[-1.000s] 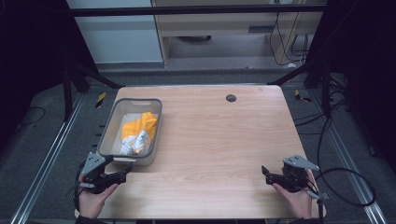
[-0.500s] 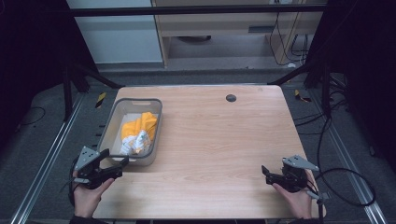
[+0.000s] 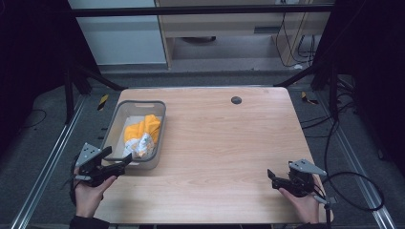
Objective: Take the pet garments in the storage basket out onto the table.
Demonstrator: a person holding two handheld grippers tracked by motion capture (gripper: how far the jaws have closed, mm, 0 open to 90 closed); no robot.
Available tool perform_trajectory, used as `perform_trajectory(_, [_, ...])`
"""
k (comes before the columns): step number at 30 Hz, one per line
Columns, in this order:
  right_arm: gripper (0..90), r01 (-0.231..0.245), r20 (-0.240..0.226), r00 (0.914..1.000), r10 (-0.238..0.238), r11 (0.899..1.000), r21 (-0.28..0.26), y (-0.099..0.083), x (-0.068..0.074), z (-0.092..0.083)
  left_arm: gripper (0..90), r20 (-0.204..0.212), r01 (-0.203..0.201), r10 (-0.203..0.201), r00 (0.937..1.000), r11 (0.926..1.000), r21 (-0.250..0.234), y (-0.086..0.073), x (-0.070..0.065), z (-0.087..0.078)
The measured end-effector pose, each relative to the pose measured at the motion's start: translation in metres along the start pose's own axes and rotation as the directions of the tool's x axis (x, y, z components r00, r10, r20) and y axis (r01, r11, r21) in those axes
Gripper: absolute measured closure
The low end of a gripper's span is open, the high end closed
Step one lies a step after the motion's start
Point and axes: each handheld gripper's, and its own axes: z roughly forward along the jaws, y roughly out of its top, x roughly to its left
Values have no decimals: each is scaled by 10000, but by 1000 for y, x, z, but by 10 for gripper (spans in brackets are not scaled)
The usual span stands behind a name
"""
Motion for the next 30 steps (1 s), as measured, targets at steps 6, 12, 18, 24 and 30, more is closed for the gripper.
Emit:
perform_trajectory(6, [131, -61, -42, 10000, 61, 9999, 80, -1, 1, 0, 152, 46, -98, 98, 9999, 10000, 4, 11, -4, 8])
perform_trajectory(12, [130, 38, 30, 10000, -39, 10000, 44, -1, 0, 1, 151, 76, -93, 93, 9999, 10000, 13, 21, -2, 13])
perform_trajectory(18, [127, 76, 90, 9999, -76, 10000, -11, -1, -1, 0, 152, -69, -11, 11, 10000, 10000, 30, 29, 2, 18])
perform_trajectory(24, [124, 85, 125, 9999, -85, 10000, 5, -2, -1, 0, 156, -88, 57, -56, 9999, 9999, 156, 33, 6, 26])
perform_trajectory(30, [122, 45, 144, 9999, -45, 10000, 2, -2, -1, 0, 164, 56, 52, -53, 10000, 9997, 248, 38, 7, 35])
